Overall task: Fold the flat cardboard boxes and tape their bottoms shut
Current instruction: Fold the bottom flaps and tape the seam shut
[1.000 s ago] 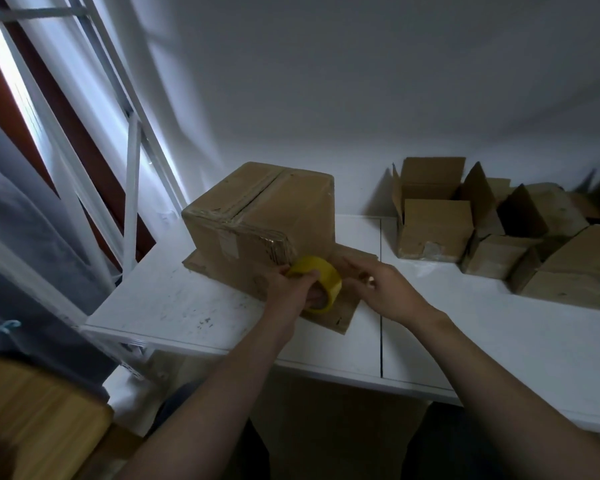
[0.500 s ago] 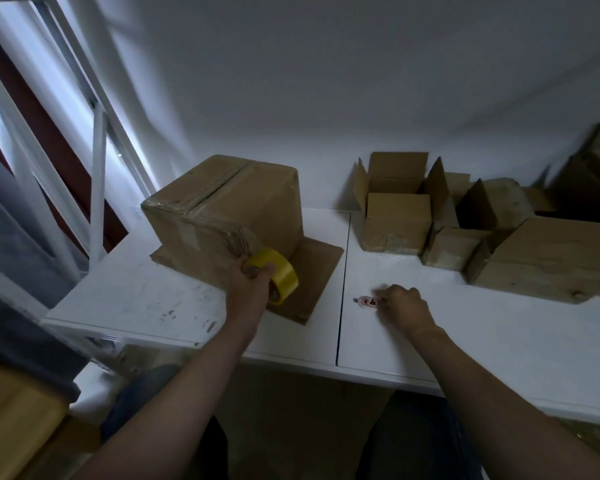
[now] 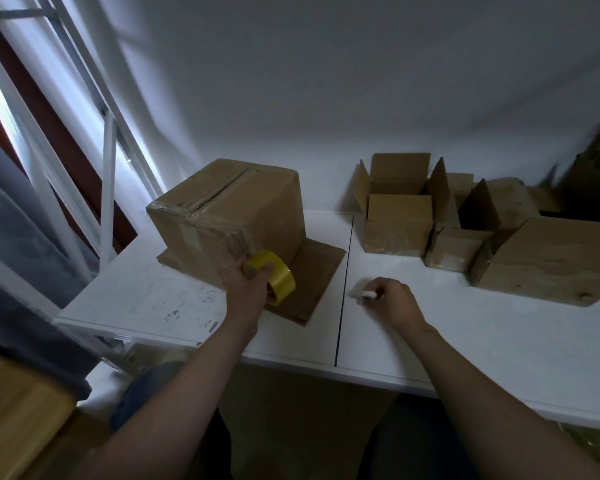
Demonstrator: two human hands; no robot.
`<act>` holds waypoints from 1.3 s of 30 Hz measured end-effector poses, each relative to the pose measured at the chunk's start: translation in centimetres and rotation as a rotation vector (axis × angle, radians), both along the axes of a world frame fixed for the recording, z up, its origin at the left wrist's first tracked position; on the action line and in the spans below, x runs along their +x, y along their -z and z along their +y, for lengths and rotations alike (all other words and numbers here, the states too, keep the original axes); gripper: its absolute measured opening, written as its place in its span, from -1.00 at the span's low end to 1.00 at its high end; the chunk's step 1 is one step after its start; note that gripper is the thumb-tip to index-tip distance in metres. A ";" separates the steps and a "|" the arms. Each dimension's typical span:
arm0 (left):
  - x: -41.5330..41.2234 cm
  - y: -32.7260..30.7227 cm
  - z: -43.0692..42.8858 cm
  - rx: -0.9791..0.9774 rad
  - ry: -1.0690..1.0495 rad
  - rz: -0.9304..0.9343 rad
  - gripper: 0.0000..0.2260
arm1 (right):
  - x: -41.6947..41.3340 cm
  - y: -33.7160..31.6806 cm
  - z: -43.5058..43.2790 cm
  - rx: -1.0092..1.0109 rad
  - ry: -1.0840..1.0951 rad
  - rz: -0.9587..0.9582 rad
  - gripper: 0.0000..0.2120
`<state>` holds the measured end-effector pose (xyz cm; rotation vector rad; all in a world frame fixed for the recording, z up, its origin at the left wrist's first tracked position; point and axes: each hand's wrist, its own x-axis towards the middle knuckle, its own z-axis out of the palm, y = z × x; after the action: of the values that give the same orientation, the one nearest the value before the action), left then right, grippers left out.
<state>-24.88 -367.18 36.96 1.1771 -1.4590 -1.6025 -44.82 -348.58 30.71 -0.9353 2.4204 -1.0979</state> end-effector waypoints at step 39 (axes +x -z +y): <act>2.8 -0.5 -0.3 0.046 0.133 0.040 -0.73 | 7.9 -11.7 -13.0 -0.263 -0.635 0.626 -0.85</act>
<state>-22.11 -367.44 37.47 1.0863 -1.5091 -1.7486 -36.91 -361.62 42.46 -2.2149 2.1136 -0.9741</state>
